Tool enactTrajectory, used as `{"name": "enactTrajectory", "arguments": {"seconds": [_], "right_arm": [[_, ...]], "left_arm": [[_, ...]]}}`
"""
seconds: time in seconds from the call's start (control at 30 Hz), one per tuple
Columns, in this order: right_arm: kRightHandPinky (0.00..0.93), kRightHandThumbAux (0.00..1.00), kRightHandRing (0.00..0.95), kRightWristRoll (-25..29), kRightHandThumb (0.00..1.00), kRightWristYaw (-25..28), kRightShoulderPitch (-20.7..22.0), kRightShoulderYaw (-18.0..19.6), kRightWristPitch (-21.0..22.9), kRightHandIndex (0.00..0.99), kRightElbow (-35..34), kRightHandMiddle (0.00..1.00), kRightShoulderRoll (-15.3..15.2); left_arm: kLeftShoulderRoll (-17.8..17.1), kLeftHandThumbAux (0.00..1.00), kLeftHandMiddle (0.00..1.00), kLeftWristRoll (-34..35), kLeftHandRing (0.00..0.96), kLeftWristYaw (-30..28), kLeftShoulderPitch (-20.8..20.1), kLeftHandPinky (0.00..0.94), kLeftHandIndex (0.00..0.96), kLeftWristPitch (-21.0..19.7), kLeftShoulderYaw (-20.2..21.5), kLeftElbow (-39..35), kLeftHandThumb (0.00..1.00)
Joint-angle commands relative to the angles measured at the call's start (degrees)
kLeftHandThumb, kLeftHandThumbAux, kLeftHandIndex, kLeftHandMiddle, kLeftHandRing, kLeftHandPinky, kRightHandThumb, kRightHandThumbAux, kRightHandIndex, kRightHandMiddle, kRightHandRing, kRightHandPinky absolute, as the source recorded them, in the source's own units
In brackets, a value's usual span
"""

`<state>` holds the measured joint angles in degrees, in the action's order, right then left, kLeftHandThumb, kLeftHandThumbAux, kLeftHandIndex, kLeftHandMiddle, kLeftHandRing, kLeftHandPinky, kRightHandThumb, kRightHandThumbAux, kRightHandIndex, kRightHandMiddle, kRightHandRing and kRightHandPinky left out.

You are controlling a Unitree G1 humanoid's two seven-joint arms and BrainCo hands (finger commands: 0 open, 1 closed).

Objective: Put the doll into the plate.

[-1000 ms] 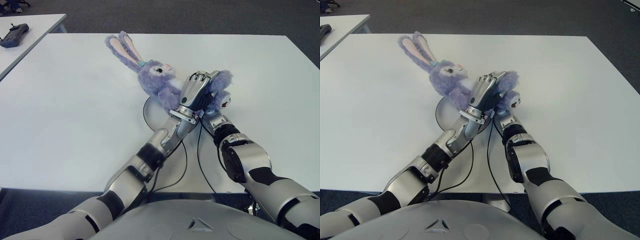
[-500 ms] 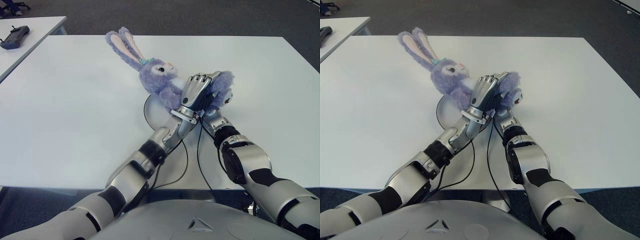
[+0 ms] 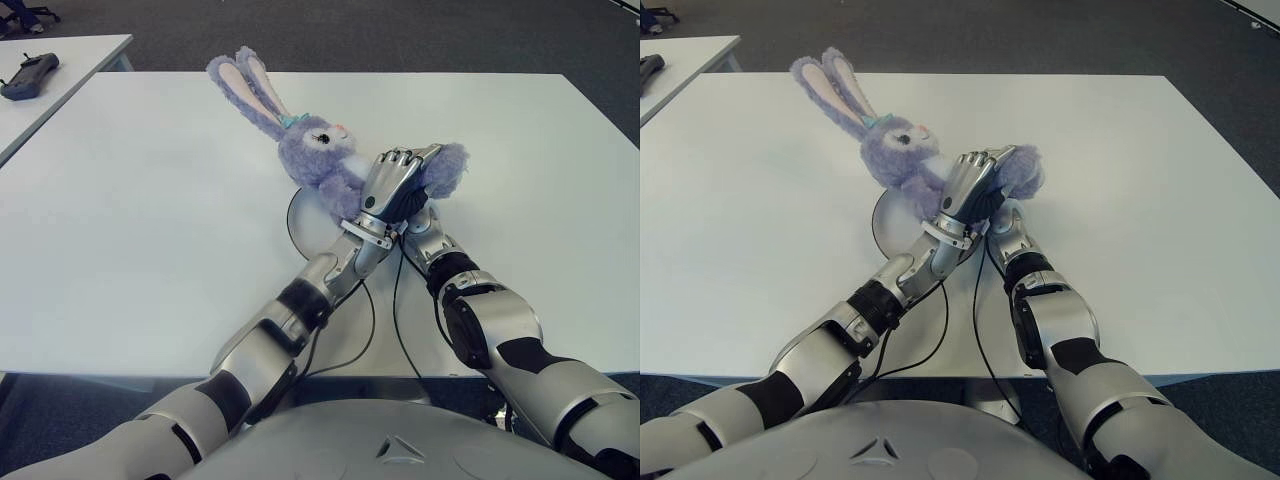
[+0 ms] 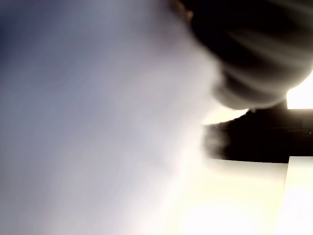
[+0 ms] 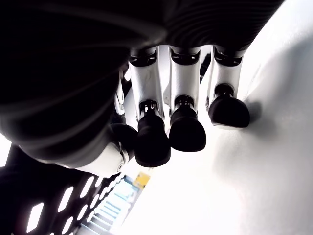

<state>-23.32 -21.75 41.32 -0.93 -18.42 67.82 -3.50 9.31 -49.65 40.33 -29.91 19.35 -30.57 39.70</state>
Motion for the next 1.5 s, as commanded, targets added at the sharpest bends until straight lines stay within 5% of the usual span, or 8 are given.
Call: {"name": "enactTrajectory", "arguments": {"seconds": [0.03, 1.5], "right_arm": [[0.794, 0.735, 0.774, -2.7, 0.701, 5.5, -21.1, -0.5, 7.5, 0.406, 12.8, 0.735, 7.1], [0.794, 0.735, 0.774, -2.7, 0.701, 5.5, -21.1, -0.5, 7.5, 0.406, 12.8, 0.735, 7.1]], "left_arm": [[-0.1, 0.692, 0.813, -3.4, 0.829, -1.1, 17.7, 0.833, 0.444, -4.8, -7.0, 35.7, 0.746], [-0.1, 0.692, 0.813, -3.4, 0.829, -1.0, 17.6, 0.833, 0.444, -4.6, -7.0, 36.0, 0.746]]}}
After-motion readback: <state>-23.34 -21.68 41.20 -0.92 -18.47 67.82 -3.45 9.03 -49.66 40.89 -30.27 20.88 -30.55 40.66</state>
